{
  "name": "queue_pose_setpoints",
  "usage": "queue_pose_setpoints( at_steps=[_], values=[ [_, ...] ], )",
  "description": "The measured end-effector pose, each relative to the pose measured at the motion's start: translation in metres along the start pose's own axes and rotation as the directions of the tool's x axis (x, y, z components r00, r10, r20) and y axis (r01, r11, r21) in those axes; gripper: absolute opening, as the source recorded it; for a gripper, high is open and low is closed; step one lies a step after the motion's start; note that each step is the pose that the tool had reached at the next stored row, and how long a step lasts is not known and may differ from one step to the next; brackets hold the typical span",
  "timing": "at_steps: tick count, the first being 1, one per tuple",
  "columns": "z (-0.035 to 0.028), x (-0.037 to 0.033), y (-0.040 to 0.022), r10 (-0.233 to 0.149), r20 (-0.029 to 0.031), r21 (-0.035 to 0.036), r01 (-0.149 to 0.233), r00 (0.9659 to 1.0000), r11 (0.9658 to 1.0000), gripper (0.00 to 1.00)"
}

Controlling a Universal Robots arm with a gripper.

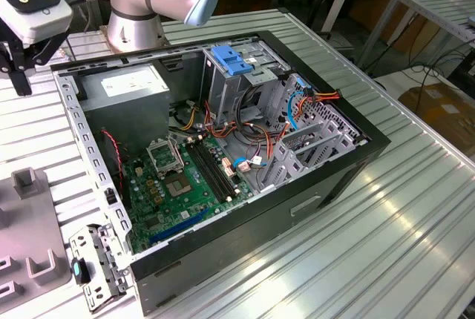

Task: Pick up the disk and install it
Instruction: 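Reach for the disk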

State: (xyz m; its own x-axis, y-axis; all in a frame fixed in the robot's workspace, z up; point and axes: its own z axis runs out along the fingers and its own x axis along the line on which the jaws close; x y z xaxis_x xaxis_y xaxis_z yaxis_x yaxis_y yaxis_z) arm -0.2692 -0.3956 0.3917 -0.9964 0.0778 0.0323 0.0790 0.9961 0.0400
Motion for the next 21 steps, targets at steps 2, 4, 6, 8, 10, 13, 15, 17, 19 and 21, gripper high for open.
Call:
queue_pose_setpoints(
  at_steps=[2,4,6,8,10,13,15,17,19,21],
  values=[
    [0.0,0.0022,0.0011,0.0,-0.0041,0.0005,0.0,1.0,1.0,0.11],
    [0.0004,0.0064,0.0027,0.0,-0.0041,0.0003,0.0,1.0,1.0,0.11],
    [0.0007,0.0125,0.0043,0.0,-0.0041,0.0004,0.0,1.0,1.0,0.11],
    [0.001,0.0177,0.0055,0.0,-0.0041,0.0003,0.0,1.0,1.0,0.11],
    [0.0013,0.0239,0.0063,0.0,-0.0041,0.0003,0.0,1.0,1.0,0.11],
    [0.0017,0.0321,0.0069,0.0,-0.0042,0.0004,0.0,1.0,1.0,0.11],
    [0.002,0.0383,0.0072,0.0,-0.0041,0.0003,0.0,1.0,1.0,0.11],
    [0.0023,0.0448,0.0074,0.0,-0.0041,0.0003,0.0,1.0,1.0,0.11],
    [0.0026,0.0513,0.0076,0.0,-0.0041,0.0003,0.0,1.0,1.0,0.11],
    [0.003,0.0582,0.0078,0.0,-0.0041,0.0003,0.0,1.0,1.0,0.11]
  ],
)
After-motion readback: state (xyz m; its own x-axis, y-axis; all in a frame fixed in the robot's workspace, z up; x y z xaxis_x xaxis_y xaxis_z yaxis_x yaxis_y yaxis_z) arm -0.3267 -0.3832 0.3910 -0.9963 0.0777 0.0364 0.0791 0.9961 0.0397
